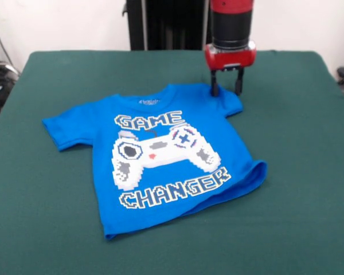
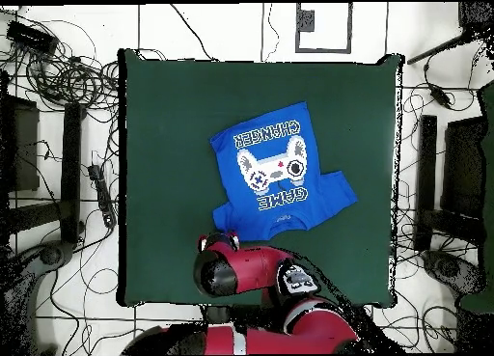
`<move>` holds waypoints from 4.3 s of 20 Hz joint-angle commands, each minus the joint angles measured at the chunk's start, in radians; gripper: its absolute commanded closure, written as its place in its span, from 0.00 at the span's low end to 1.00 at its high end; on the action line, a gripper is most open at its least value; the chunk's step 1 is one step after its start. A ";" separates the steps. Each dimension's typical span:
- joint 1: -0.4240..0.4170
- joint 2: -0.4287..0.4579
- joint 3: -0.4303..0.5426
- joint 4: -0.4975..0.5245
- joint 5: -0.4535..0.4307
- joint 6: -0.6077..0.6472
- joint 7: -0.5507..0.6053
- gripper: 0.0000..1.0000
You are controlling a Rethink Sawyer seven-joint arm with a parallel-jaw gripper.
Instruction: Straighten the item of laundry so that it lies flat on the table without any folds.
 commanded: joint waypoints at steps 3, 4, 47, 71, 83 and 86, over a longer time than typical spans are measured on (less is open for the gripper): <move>0.011 0.121 0.035 0.019 0.086 0.024 0.214 0.00; 0.015 0.121 0.037 0.019 0.091 0.022 0.218 0.00; 0.186 0.108 0.069 0.028 0.386 -0.014 0.244 0.00; 0.105 -0.014 0.006 0.073 0.311 0.077 0.148 0.00; 0.074 -0.111 0.010 0.122 0.302 0.147 0.122 0.00; 0.059 -0.113 0.007 0.114 0.291 0.155 0.105 0.00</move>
